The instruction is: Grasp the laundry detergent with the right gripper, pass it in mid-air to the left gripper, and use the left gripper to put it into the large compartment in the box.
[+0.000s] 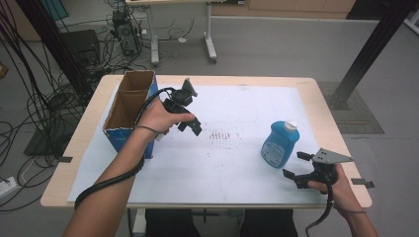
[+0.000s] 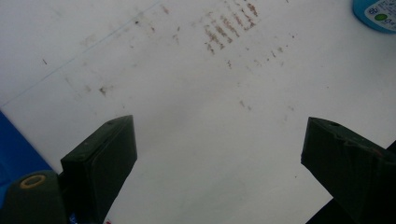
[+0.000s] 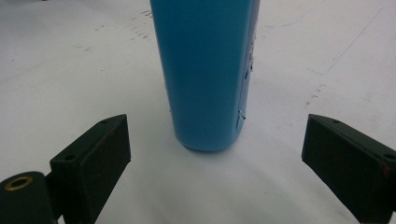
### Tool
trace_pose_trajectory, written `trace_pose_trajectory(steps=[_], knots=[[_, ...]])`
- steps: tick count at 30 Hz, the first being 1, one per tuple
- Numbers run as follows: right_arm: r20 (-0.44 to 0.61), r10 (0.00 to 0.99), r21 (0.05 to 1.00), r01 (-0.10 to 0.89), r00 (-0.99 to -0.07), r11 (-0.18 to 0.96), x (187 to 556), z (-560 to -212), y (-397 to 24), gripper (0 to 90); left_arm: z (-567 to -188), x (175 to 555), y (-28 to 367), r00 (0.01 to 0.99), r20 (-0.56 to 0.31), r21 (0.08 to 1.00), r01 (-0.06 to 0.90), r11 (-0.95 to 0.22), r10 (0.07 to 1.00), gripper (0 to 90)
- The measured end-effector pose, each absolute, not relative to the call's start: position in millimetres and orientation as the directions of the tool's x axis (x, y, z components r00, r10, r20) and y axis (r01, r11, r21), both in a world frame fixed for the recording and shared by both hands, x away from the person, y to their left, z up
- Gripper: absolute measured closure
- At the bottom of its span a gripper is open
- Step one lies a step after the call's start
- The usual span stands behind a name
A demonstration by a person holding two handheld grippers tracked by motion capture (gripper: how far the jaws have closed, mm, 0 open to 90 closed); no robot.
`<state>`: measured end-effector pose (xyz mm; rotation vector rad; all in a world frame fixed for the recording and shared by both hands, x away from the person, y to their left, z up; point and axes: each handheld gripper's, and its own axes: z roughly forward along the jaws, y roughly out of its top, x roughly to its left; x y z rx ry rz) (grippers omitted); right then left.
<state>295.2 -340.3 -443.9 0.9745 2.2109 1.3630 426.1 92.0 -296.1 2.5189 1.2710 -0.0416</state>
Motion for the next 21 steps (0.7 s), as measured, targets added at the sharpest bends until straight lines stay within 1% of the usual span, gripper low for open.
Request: trace_pose_trajectory(steps=[11, 21], knots=[[0.043, 0.727, 0.903, 0.338, -0.685, 0.265, 295.6, -448.5, -339.8, 5.1, -296.6, 424.5, 93.6, 0.601, -0.172, 0.268, 0.791, -0.550, 0.781, 10.8], [0.042, 0.725, 0.917, 0.315, -0.687, 0.245, 295.1, -452.0, -339.0, 4.9, -297.3, 424.7, 92.9, 0.599, -0.175, 0.268, 0.793, -0.547, 0.781, 10.8]])
